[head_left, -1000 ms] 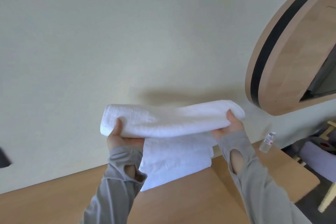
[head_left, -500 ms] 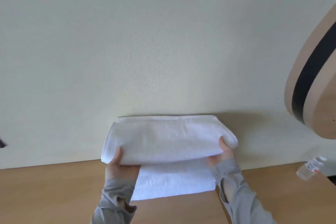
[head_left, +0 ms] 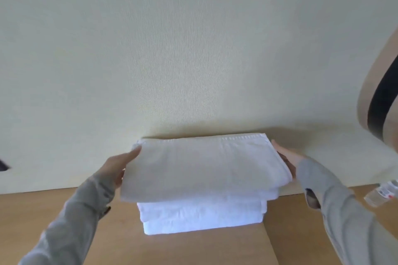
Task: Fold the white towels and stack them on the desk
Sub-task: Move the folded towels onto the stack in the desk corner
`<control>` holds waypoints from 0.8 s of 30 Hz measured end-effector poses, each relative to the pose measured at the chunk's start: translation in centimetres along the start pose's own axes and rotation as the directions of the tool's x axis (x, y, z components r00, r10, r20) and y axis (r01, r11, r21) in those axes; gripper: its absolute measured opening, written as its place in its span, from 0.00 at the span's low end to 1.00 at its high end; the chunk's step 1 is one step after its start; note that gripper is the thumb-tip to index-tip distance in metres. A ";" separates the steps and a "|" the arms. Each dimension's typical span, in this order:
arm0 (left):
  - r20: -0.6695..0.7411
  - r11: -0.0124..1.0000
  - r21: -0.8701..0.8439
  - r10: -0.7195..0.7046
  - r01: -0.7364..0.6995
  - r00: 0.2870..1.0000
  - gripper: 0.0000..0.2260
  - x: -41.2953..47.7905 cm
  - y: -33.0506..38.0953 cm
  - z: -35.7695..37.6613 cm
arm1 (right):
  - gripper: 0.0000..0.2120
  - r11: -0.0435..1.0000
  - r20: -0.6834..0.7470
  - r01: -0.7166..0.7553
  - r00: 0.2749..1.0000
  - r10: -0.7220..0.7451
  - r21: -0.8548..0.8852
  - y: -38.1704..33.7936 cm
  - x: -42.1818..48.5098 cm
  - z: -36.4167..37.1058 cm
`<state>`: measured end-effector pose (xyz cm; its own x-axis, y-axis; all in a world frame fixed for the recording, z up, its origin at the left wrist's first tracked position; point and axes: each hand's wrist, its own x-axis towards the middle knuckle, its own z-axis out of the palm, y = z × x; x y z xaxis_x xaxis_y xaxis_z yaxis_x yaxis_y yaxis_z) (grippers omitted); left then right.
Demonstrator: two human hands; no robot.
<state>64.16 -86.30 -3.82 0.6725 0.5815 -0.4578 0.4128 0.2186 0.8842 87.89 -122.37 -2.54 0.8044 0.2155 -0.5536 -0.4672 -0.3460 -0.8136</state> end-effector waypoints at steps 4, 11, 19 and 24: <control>-0.147 0.920 0.292 0.312 -0.261 0.939 0.19 0.3 1.9 1.9 | 0.15 0.907 -0.125 0.180 0.962 -0.243 -0.381 -2.0 1.6 2.1; -0.247 0.911 0.303 0.357 -0.278 0.901 0.14 0.9 0.7 2.9 | 0.08 0.785 -0.252 0.220 0.868 -0.429 -0.579 0.0 2.8 2.0; -0.394 0.896 0.416 0.330 -0.154 0.858 0.22 1.7 -1.2 3.2 | 0.17 0.855 -0.299 0.222 0.871 -0.390 -0.470 2.4 2.3 2.2; -0.285 0.902 0.428 0.072 0.060 0.956 0.30 0.7 -3.4 2.9 | 0.20 0.928 -0.293 0.124 0.927 -0.235 -0.351 4.2 1.7 1.9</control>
<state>64.99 -88.95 -7.44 0.4974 0.7947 -0.3478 0.6757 -0.1035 0.7299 86.57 -121.70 -7.23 0.9629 0.0130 -0.2696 -0.2050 -0.6147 -0.7617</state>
